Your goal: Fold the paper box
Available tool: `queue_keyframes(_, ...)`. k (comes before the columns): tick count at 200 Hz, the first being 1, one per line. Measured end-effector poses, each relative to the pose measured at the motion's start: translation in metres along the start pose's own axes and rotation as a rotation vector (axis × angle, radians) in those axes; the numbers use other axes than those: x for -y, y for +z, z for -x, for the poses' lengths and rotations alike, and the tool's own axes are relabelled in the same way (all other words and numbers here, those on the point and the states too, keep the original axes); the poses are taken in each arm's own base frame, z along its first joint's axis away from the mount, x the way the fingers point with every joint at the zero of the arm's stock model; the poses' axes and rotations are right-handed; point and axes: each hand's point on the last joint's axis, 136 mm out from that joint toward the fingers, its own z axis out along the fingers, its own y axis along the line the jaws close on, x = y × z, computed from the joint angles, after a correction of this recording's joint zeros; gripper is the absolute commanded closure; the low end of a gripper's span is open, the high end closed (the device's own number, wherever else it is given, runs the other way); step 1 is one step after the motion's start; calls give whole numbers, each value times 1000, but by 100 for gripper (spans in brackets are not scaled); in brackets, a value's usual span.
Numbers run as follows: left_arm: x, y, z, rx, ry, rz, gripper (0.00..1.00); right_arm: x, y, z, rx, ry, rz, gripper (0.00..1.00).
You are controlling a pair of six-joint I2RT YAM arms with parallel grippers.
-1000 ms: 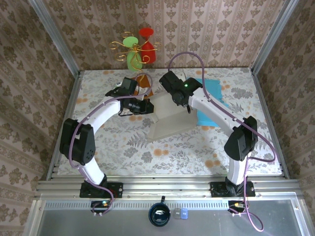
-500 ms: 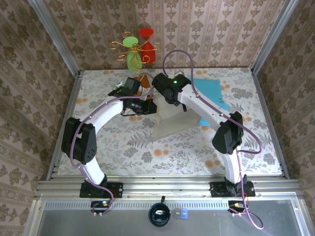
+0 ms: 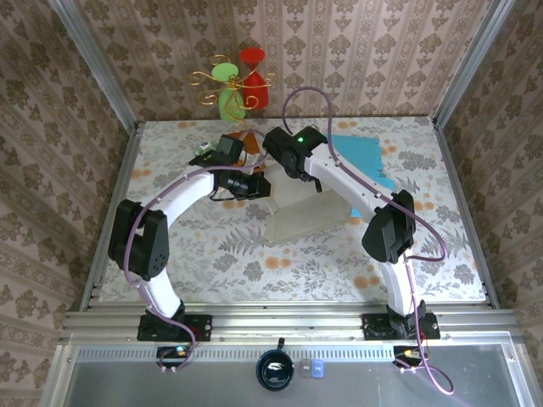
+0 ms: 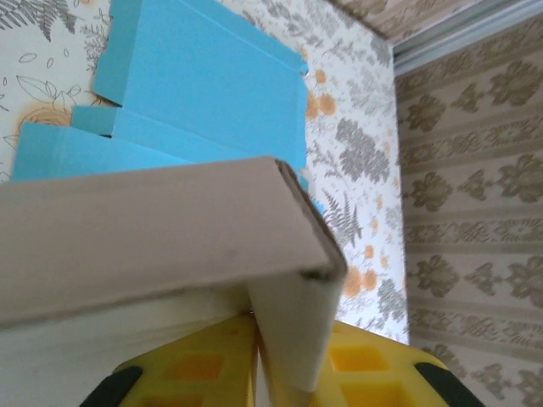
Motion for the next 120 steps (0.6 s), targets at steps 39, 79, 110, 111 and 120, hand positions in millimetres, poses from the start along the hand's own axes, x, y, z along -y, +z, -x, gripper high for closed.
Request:
queue_keyframes(39, 3, 2, -2, -7, 7, -3, 100, 4, 4, -4, -36, 43, 65, 75)
queue_keyframes(79, 4, 2, -3, -8, 8, -3, 100, -1, 5, -9, -49, 61, 106, 100)
queue_keyframes(110, 2, 3, -4, -10, 7, 9, 100, -3, 6, -12, -45, 79, 110, 100)
queue_keyframes(111, 3, 3, -4, -10, 7, 9, 99, -3, 6, -12, -45, 80, 110, 100)
queue_keyframes(120, 2, 4, -4, -10, 7, 17, 94, -3, 6, -15, -46, 90, 111, 100)
